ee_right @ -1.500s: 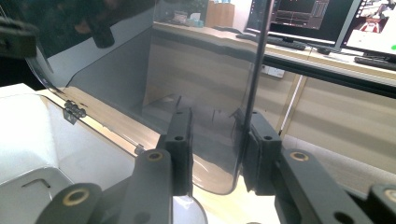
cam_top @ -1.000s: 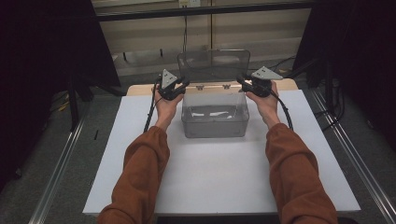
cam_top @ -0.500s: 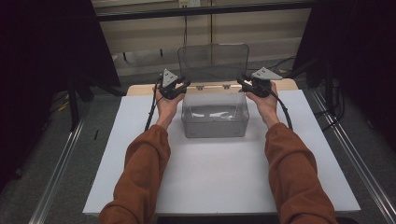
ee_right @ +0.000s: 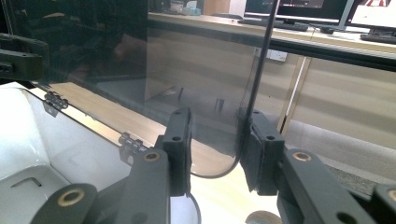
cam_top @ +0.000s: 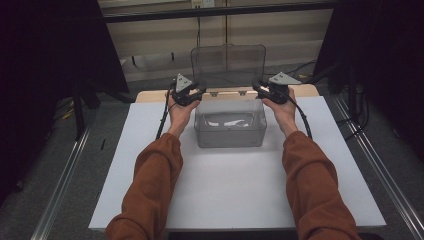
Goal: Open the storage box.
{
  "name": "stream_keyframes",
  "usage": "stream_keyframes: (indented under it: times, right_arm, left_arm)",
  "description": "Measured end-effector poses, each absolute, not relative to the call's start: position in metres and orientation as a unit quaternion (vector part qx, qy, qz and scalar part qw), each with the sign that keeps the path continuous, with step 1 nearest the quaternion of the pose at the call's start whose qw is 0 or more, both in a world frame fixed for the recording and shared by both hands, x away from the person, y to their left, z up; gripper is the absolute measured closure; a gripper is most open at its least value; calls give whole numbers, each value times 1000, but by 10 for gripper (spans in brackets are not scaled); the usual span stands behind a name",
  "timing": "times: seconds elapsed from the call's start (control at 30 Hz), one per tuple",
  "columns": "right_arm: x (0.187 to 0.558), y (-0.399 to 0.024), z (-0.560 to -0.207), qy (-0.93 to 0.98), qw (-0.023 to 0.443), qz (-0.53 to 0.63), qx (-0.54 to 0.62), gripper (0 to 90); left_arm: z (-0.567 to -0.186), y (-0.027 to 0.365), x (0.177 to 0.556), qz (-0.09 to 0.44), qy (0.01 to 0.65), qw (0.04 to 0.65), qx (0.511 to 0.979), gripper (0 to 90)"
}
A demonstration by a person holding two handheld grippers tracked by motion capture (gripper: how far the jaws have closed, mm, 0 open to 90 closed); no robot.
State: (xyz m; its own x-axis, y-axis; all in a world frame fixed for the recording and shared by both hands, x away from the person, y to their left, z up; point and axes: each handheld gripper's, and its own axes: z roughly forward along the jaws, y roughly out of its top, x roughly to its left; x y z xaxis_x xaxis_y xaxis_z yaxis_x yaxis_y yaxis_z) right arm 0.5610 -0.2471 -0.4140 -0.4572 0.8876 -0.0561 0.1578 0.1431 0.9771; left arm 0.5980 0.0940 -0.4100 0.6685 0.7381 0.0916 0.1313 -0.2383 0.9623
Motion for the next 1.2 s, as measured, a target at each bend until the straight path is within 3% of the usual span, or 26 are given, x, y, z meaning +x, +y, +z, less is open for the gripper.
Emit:
stream_keyframes:
  times: [1.2]
  right_arm:
    - [574,-244,-403,682,293,504,441,609]
  left_arm:
    - [-402,93,608,222,350,523,745,605]
